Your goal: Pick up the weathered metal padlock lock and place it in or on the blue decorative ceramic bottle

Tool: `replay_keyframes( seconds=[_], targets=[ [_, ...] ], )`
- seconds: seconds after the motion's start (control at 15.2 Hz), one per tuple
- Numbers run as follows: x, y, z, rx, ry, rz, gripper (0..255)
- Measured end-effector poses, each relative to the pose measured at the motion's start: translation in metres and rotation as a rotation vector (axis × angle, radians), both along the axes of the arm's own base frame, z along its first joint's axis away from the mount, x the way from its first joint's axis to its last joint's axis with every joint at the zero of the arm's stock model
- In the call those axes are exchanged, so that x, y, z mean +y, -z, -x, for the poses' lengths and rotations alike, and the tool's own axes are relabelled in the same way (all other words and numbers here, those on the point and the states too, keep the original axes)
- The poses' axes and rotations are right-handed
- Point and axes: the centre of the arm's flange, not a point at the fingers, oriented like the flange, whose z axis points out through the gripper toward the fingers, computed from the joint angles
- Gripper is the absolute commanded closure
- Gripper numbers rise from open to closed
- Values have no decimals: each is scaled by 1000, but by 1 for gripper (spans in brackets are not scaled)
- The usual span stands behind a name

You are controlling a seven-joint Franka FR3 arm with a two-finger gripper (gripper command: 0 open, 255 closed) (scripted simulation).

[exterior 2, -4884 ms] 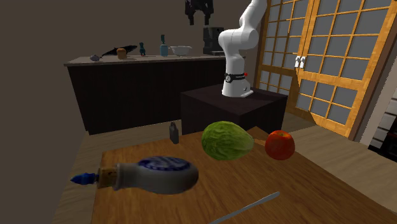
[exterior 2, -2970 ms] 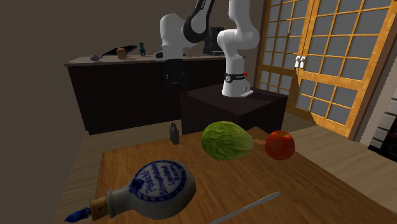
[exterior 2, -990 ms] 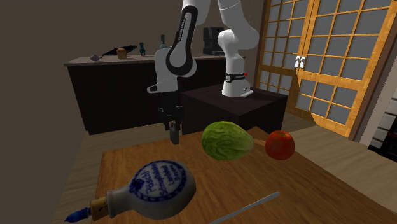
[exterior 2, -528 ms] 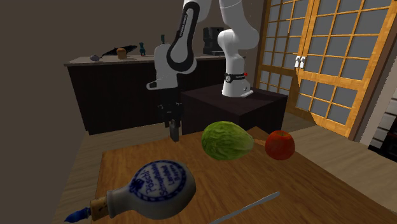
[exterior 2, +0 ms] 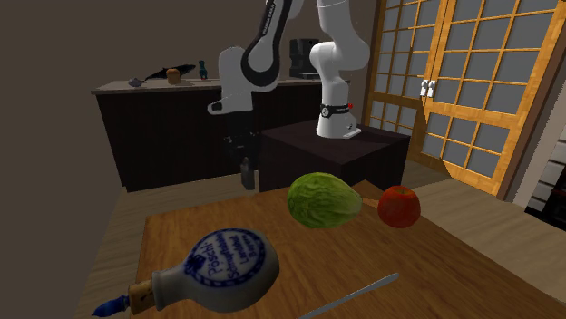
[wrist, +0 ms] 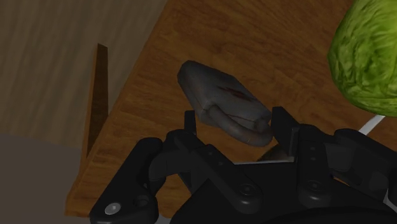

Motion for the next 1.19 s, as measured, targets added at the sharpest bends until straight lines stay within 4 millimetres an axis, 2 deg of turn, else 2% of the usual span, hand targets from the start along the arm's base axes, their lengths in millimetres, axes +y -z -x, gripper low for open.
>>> replay_keyframes(
  seconds=[1.19],
  targets=[
    [-1,-94,0,0,0,0,255]
  ],
)
